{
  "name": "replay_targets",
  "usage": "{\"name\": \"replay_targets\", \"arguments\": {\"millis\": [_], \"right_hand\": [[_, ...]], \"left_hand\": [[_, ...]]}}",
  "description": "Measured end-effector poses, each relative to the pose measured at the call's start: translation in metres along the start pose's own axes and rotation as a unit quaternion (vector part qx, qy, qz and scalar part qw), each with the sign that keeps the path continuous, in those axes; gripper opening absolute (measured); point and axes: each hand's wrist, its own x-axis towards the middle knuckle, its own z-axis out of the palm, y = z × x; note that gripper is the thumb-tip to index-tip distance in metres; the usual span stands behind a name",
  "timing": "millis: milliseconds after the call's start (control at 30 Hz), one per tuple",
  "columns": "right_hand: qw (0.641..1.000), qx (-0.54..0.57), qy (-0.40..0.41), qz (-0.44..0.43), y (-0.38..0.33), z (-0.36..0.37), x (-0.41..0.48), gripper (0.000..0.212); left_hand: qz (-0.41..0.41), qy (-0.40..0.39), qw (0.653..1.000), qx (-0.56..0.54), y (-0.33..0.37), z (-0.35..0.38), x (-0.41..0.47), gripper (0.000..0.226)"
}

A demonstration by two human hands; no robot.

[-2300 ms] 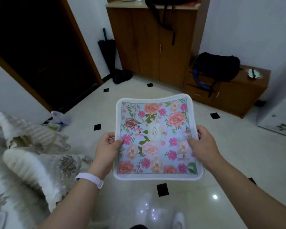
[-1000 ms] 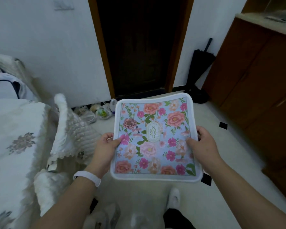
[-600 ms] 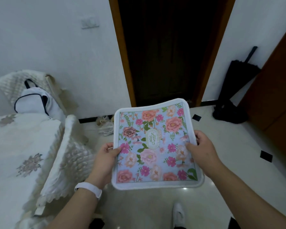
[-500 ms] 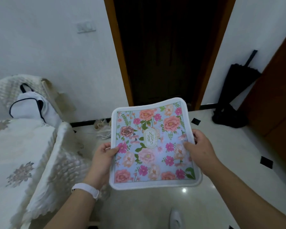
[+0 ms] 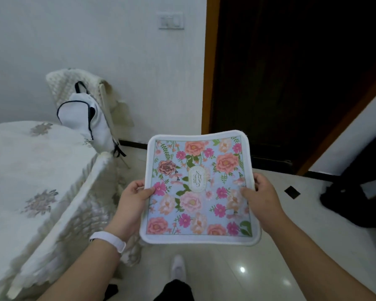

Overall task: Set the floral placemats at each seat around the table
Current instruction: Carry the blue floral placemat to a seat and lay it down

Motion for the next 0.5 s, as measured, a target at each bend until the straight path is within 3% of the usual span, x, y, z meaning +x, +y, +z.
{"name": "replay_targets", "arguments": {"millis": [500], "right_hand": [[0.995,-0.053,-0.068,-0.04,-0.126,0.162,0.212,0.03]], "left_hand": [[0.008,0.046,0.995,-0.086,0.11,-0.057,0.219,0.021]]}}
